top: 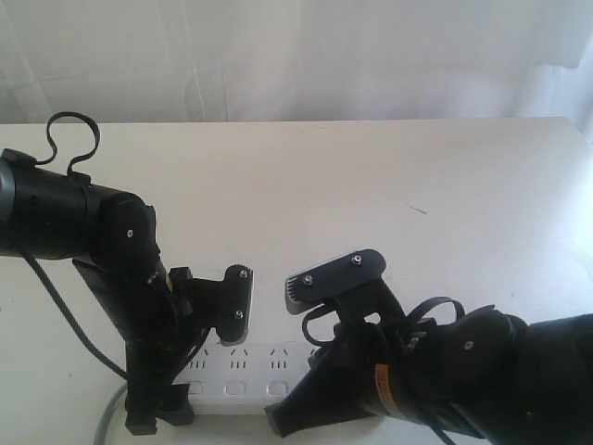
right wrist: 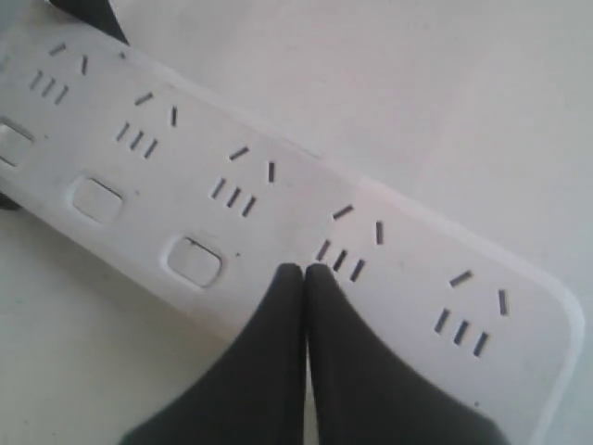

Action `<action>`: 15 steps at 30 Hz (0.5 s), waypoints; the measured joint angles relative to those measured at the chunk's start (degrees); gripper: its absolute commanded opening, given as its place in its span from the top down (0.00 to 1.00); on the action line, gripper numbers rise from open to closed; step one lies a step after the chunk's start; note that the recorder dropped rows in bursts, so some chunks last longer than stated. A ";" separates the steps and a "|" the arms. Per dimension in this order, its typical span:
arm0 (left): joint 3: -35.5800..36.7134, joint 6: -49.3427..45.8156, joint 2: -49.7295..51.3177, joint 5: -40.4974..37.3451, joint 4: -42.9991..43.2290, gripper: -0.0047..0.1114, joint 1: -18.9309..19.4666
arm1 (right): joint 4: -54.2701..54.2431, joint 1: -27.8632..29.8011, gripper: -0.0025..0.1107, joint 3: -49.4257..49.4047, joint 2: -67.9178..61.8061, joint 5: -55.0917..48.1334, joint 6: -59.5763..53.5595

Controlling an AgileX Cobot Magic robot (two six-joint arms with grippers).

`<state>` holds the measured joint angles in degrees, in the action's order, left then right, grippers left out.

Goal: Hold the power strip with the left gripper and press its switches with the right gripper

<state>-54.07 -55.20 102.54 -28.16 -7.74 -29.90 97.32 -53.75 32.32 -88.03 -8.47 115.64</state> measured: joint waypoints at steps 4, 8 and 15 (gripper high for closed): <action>0.00 0.00 0.00 0.00 0.00 0.96 0.00 | 0.00 0.00 0.98 1.41 0.00 0.10 0.00; 0.00 0.00 0.00 0.00 0.00 0.96 0.00 | 0.00 0.00 0.98 1.68 0.00 0.10 0.00; 0.00 0.00 0.00 0.00 0.00 0.96 0.00 | 0.00 0.00 0.98 1.35 -3.32 2.04 0.00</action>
<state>-54.07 -55.20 102.54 -28.16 -7.74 -29.90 97.32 -53.75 33.67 -91.35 -6.42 115.64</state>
